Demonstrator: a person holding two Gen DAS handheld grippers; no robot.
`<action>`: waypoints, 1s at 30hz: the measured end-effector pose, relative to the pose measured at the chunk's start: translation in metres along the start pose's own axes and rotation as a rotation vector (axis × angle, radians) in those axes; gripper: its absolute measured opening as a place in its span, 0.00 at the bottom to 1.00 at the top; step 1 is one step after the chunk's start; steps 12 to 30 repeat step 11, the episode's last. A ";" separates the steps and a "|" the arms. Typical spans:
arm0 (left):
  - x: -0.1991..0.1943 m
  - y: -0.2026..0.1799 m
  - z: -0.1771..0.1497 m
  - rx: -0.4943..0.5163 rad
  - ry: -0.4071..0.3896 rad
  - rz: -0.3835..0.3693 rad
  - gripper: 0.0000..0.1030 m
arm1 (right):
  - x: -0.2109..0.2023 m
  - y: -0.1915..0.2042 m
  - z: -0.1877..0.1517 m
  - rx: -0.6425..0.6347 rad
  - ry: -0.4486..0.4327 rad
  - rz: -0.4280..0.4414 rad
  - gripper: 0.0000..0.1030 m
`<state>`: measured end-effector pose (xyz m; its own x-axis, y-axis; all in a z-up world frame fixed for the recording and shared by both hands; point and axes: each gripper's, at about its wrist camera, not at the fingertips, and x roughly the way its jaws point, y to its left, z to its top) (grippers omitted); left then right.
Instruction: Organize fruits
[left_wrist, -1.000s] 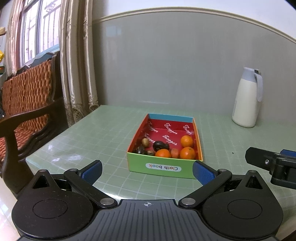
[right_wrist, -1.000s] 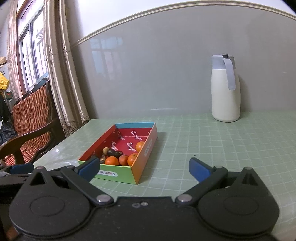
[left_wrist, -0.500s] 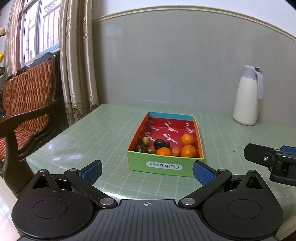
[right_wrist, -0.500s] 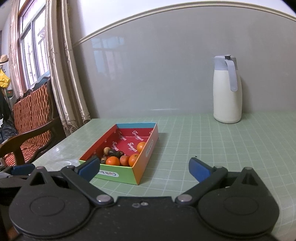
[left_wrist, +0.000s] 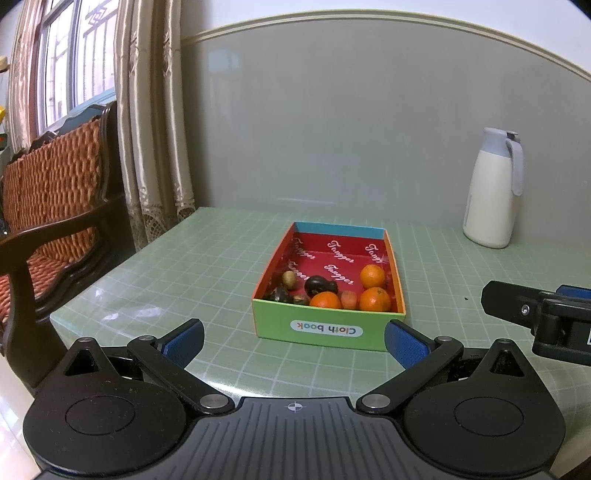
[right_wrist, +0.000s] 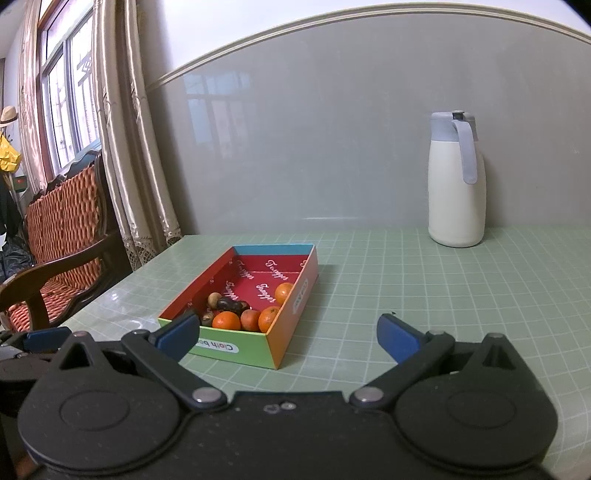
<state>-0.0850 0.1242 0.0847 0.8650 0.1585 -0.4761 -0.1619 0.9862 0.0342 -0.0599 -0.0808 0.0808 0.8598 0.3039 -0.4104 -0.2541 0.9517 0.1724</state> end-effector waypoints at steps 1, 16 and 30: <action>0.000 0.000 0.000 0.000 -0.002 -0.004 1.00 | 0.000 0.000 0.000 -0.001 -0.001 0.001 1.00; -0.007 0.001 -0.002 0.000 -0.083 -0.006 1.00 | 0.002 0.001 0.001 -0.002 -0.009 0.003 1.00; -0.007 0.001 -0.002 0.000 -0.083 -0.006 1.00 | 0.002 0.001 0.001 -0.002 -0.009 0.003 1.00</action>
